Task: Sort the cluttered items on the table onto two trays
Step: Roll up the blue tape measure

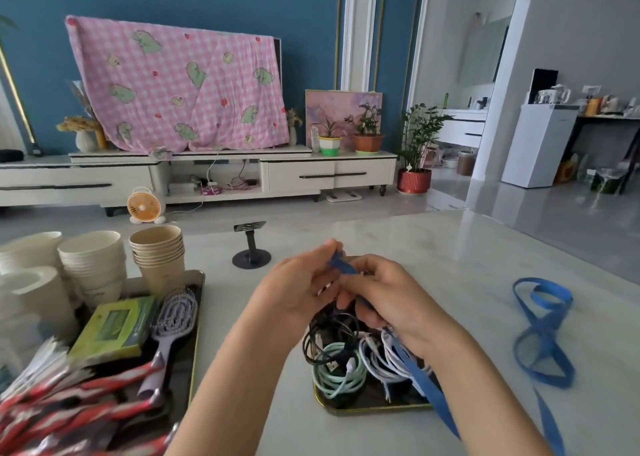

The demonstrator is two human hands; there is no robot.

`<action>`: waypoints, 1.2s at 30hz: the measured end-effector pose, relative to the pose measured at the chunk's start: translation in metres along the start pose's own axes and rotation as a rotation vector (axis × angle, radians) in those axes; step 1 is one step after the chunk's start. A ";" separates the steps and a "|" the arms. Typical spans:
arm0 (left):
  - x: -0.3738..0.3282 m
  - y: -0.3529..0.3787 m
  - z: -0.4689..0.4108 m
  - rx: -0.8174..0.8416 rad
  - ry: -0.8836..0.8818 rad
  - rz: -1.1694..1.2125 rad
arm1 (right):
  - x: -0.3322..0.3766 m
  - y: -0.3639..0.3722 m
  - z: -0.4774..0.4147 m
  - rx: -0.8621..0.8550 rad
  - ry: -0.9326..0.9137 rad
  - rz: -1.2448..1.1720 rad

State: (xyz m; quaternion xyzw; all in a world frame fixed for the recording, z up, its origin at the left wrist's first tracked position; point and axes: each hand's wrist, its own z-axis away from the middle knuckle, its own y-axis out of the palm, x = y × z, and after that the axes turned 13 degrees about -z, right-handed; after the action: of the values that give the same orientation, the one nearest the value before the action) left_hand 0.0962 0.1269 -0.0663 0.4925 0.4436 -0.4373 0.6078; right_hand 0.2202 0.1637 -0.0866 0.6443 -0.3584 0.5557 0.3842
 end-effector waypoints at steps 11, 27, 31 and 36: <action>-0.011 -0.034 0.005 0.087 0.094 -0.430 | 0.017 -0.011 -0.018 0.434 0.235 -0.043; 0.008 -0.010 -0.006 -0.174 0.331 -1.688 | 0.006 -0.009 -0.007 0.164 0.062 0.309; 0.016 -0.007 -0.010 -0.261 0.409 -1.659 | -0.003 -0.006 -0.008 0.061 0.080 0.139; 0.020 -0.003 -0.012 -0.317 0.492 -1.698 | 0.000 -0.008 -0.005 0.007 0.067 0.128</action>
State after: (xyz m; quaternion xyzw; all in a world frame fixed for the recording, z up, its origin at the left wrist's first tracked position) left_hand 0.0964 0.1361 -0.0876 -0.0114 0.8313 -0.5550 0.0284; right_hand 0.2253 0.1717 -0.0870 0.6024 -0.3839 0.6016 0.3575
